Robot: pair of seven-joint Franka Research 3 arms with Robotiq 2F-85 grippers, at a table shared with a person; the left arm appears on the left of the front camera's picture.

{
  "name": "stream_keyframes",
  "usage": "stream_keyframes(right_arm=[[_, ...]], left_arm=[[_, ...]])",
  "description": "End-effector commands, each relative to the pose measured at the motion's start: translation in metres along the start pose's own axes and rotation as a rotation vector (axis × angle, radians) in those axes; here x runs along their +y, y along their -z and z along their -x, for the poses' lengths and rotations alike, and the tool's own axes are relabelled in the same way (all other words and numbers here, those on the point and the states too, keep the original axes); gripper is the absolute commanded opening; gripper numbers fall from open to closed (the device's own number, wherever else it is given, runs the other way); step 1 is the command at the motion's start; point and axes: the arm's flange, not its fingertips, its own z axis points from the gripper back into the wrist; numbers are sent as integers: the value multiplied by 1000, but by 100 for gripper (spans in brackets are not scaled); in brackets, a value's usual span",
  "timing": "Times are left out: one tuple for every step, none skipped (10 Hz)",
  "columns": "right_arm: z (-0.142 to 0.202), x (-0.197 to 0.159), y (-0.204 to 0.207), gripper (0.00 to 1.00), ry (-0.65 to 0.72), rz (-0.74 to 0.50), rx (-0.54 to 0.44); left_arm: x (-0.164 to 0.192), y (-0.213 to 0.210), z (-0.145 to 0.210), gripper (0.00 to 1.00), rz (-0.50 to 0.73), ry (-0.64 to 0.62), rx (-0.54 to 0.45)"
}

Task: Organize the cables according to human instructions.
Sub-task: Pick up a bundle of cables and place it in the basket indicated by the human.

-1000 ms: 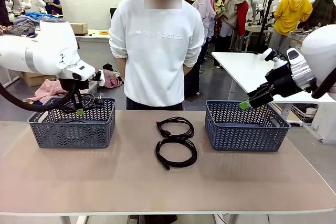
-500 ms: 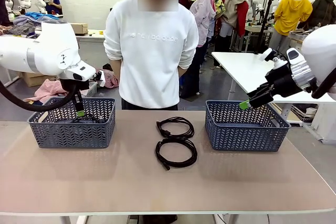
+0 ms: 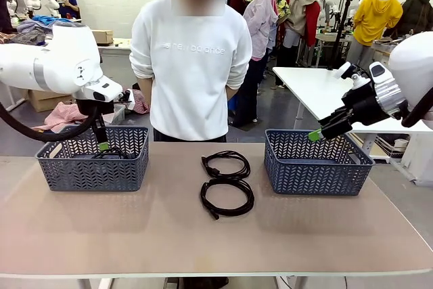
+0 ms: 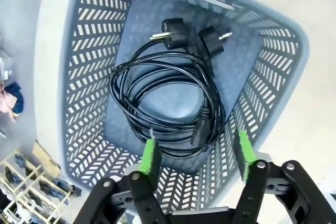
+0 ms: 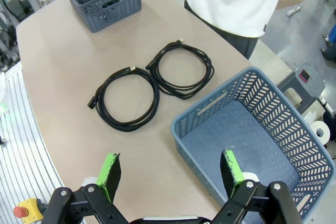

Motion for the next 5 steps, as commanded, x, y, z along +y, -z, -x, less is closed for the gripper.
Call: stream_keyframes(right_arm=[[1,-2,3,100,-16,-10,-28],[1,-2,3,100,-16,-10,-28],[1,-2,3,100,-16,-10,-28],[1,-2,3,100,-16,-10,-28],[1,-2,3,100,-16,-10,-28]], left_arm=[[2,-2,0,94,23,-2,-11],[2,-2,-1,100,27,-4,-12],[2,-4,-1,100,27,-9,-15],[1,-4,-1,100,31,-11,-17],[1,-5,-1,100,9,-34,-29]])
